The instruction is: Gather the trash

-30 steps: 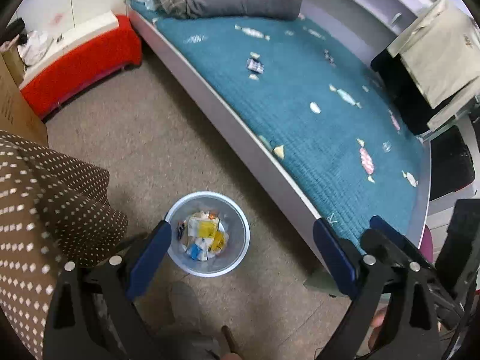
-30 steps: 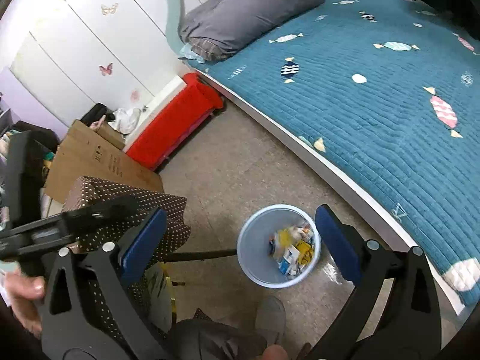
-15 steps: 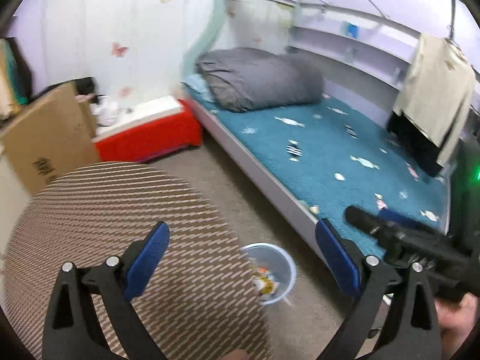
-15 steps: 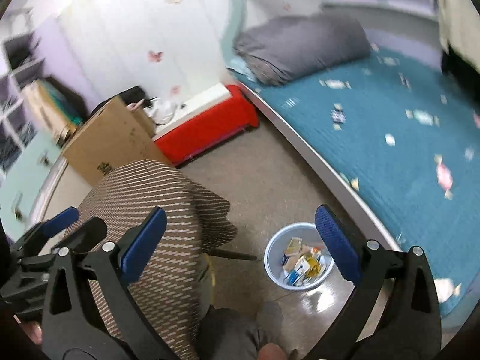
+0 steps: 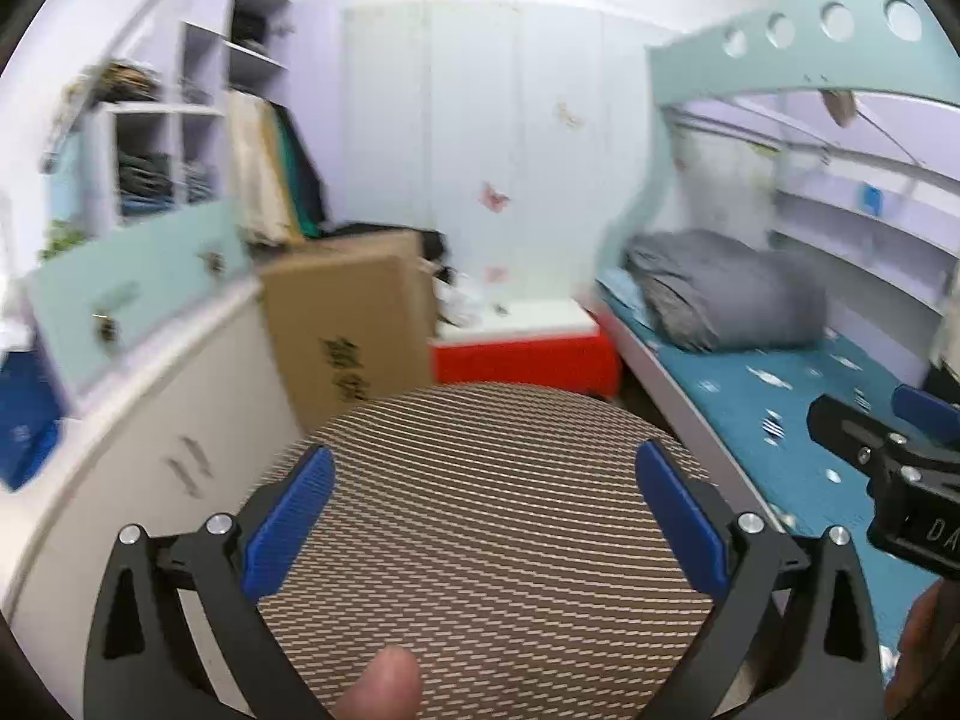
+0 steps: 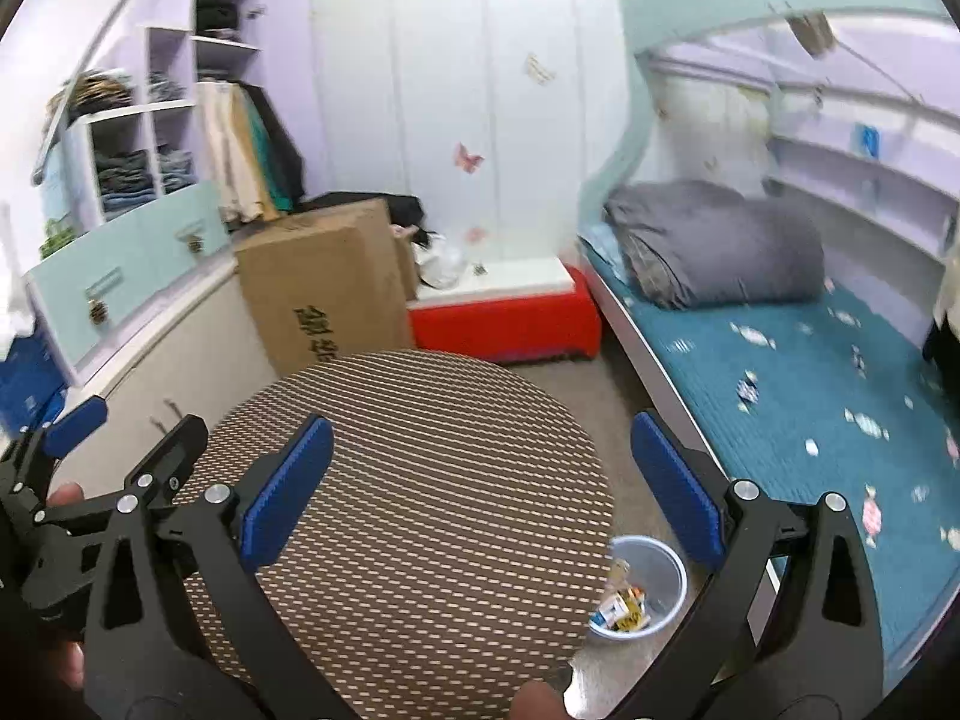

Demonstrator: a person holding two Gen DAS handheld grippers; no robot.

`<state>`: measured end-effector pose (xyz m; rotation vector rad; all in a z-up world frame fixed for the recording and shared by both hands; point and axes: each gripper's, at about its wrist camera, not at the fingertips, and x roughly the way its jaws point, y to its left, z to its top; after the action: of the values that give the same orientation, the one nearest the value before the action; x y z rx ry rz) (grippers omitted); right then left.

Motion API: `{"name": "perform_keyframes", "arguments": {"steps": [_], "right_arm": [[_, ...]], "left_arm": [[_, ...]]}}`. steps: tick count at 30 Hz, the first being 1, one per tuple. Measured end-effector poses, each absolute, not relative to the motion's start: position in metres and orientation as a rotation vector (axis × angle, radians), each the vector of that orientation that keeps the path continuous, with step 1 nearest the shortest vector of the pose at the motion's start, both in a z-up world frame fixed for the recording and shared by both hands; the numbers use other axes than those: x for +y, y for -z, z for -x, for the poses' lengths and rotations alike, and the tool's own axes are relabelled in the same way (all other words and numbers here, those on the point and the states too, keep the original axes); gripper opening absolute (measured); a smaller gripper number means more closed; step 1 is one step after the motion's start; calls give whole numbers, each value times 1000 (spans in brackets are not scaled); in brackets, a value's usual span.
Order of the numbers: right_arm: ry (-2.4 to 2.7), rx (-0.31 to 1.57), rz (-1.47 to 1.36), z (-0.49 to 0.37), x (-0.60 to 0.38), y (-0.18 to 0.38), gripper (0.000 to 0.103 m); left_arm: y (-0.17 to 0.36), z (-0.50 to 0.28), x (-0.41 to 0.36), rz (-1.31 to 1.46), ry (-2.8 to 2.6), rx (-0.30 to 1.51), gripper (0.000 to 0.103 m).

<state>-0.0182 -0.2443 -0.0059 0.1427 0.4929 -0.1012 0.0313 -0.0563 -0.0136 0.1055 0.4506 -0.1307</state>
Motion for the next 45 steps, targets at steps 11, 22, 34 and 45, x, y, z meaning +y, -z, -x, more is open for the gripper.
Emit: {"name": "perform_keyframes", "arguments": {"steps": [11, 22, 34, 45], "right_arm": [[28, 402, -101, 38, -190, -28, 97], [36, 375, -98, 47, -188, -34, 97], [76, 373, -89, 51, -194, -36, 97], [140, 379, -102, 64, -221, -30, 97]], "left_arm": [[-25, 21, 4, -52, -25, 355, 98], [-28, 24, 19, 1, -5, 362, 98], [-28, 29, 11, 0, 31, 366, 98], [-24, 30, -12, -24, 104, 376, 98]]}}
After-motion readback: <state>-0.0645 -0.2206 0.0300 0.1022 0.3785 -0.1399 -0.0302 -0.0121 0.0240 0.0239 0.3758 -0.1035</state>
